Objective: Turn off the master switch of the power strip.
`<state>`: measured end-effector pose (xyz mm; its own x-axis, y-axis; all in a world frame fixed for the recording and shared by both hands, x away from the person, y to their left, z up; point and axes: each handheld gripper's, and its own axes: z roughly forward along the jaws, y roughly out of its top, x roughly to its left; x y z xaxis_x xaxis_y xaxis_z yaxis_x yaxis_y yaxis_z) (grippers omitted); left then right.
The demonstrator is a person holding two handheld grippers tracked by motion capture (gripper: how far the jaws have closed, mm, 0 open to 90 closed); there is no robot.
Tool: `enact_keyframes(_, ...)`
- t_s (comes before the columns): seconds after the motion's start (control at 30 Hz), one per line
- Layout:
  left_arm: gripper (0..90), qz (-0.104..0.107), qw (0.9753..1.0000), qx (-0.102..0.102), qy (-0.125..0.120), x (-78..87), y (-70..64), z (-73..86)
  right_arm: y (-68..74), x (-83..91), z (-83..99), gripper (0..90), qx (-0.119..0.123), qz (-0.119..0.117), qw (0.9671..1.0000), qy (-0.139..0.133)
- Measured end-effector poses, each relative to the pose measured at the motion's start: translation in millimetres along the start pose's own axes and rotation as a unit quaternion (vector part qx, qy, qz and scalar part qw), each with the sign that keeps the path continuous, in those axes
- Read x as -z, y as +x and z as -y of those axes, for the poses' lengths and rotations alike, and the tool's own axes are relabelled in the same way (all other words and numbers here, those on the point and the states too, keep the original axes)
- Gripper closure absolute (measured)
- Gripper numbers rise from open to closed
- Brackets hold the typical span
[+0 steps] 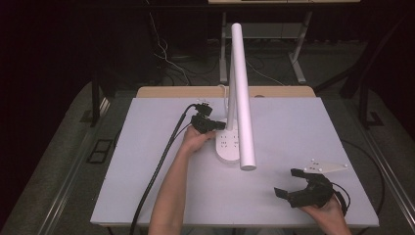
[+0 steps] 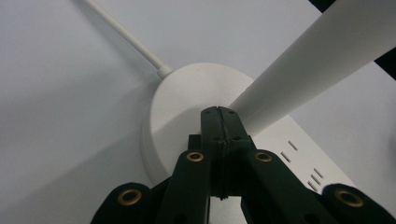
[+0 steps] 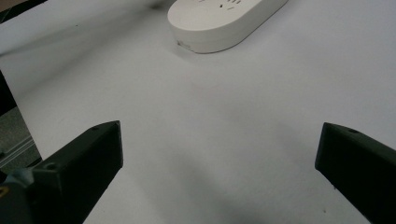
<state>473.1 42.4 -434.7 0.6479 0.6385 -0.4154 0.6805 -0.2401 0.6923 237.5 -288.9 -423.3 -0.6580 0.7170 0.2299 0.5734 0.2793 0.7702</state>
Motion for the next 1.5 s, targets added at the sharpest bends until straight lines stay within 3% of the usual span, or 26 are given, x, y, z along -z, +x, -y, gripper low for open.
enact_keyframes(0.13, 90.0, -0.016, 0.9999, 0.003, -0.003, 4.8, 4.7, 0.1, 0.8, 1.1, 1.0, 0.4, -0.001, 0.000, 1.0000, 0.001)
enact_keyframes(0.4, 90.0, -0.018, 0.9998, -0.005, -0.006, 8.8, 4.1, 4.5, -0.4, -2.3, 0.6, 0.4, 0.000, 0.001, 1.0000, 0.007)
enact_keyframes(0.63, 90.0, -0.037, 0.9990, -0.025, -0.003, 8.1, -2.2, 4.0, -0.7, -3.1, 0.8, 0.4, 0.004, 0.002, 1.0000, 0.007)
enact_keyframes(0.7, 90.0, -0.041, 0.9973, -0.057, 0.021, 11.6, 0.5, 3.7, -0.5, -2.4, 0.9, 0.4, 0.001, 0.003, 1.0000, 0.007)
enact_keyframes(0.77, 90.0, -0.051, 0.9979, -0.041, -0.003, 7.0, -6.7, 4.4, -0.4, -1.3, 0.9, 0.4, 0.003, 0.004, 1.0000, 0.004)
enact_keyframes(0.83, 90.0, -0.067, 0.9942, -0.081, 0.022, 9.3, -8.6, 3.2, -0.2, -0.7, 0.9, 0.4, 0.000, 0.003, 1.0000, 0.005)
enact_keyframes(0.97, 90.0, -0.100, 0.9870, -0.119, 0.043, 8.0, -16.9, 0.7, 0.2, -1.2, 0.6, 0.4, 0.000, 0.004, 1.0000, 0.006)
enact_keyframes(1.0, 90.0, -0.101, 0.9874, -0.114, 0.043, 7.8, -17.5, 0.4, 0.7, -1.0, 0.4, 0.4, 0.001, 0.005, 1.0000, 0.006)
enact_keyframes(1.07, 90.0, -0.089, 0.9910, -0.092, 0.037, 8.1, -15.5, 1.0, 1.0, -0.7, 0.3, 0.4, 0.002, 0.005, 1.0000, 0.005)
enact_keyframes(1.33, 90.0, -0.073, 0.9943, -0.071, 0.032, 9.4, -10.0, 0.6, -0.6, -0.6, 0.4, 0.4, 0.000, 0.004, 1.0000, 0.004)
enact_keyframes(1.4, 90.0, -0.068, 0.9961, -0.052, 0.023, 9.5, -8.5, 1.7, -0.3, -0.6, 0.5, 0.4, 0.000, 0.004, 1.0000, 0.004)
enact_keyframes(1.43, 90.0, -0.064, 0.9975, -0.028, 0.004, 7.2, -9.8, 2.4, -0.2, -0.6, 0.6, 0.4, -0.001, 0.003, 1.0000, 0.005)
enact_keyframes(1.5, 90.0, -0.060, 0.9976, -0.034, 0.008, 10.4, -7.6, 0.5, -0.6, -0.8, 0.8, 0.4, -0.001, 0.003, 1.0000, 0.006)
